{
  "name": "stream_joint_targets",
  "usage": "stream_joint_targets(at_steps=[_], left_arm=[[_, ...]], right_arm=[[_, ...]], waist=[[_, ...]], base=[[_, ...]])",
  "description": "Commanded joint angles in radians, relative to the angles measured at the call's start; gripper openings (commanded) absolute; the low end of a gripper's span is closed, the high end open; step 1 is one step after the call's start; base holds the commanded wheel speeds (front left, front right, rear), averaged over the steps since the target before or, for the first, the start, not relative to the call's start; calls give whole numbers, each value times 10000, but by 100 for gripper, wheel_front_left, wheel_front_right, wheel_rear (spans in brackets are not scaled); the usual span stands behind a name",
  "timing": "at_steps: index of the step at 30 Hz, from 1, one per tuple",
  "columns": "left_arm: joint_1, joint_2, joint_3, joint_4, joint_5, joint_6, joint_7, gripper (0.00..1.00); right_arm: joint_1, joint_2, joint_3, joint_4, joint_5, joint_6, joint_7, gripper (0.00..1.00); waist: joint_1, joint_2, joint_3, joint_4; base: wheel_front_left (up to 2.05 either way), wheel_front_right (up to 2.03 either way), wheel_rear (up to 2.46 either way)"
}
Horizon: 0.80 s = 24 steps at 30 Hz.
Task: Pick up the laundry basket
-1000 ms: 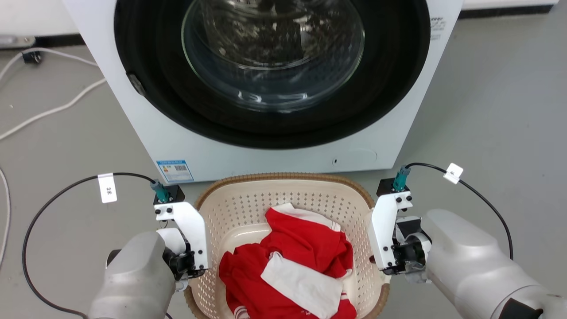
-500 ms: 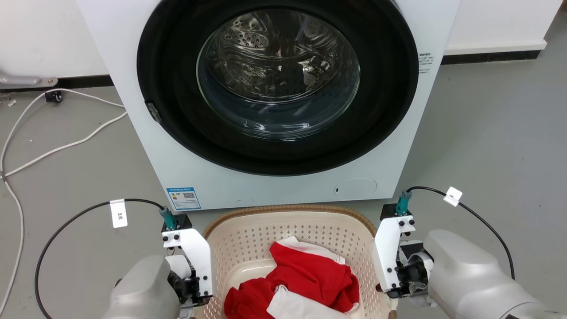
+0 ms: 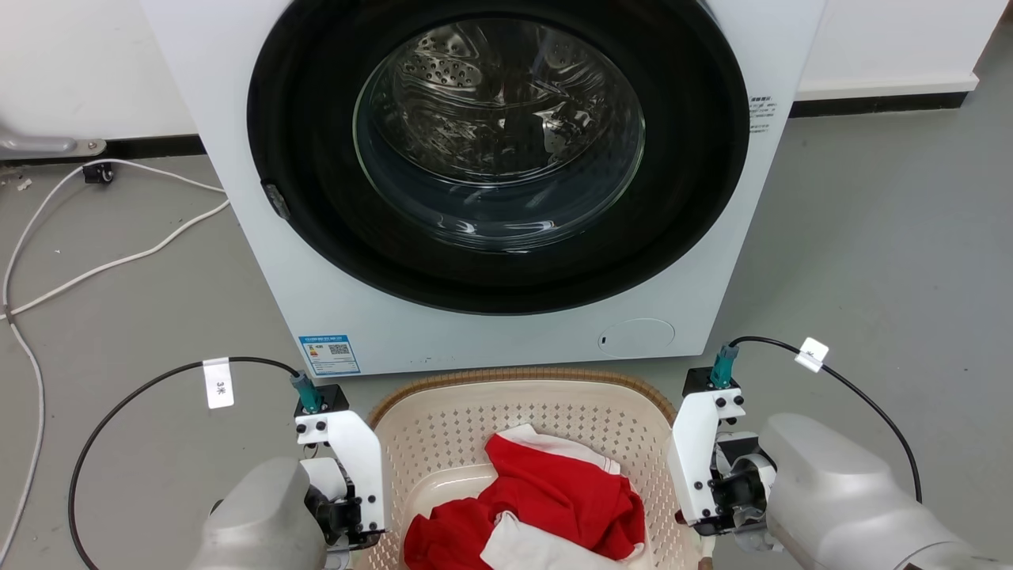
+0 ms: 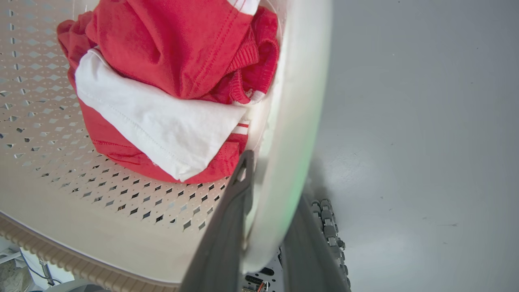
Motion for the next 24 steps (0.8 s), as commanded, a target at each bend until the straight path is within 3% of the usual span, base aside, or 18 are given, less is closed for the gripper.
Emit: stream_joint_targets(at_steps=[1,24], left_arm=[[-14,-437,-53,-146,-174,-135,-61,0],[-65,-447,-373,-146,-551,-136,-149,0]], right_arm=[[77,496,-28,-210,132,189,-89,0],[48,534,56,-170,159,190,-206,0]], waist=[[1,-1,12,3],[1,-1,22,20]], base=[[0,0,0],[0,0,0]])
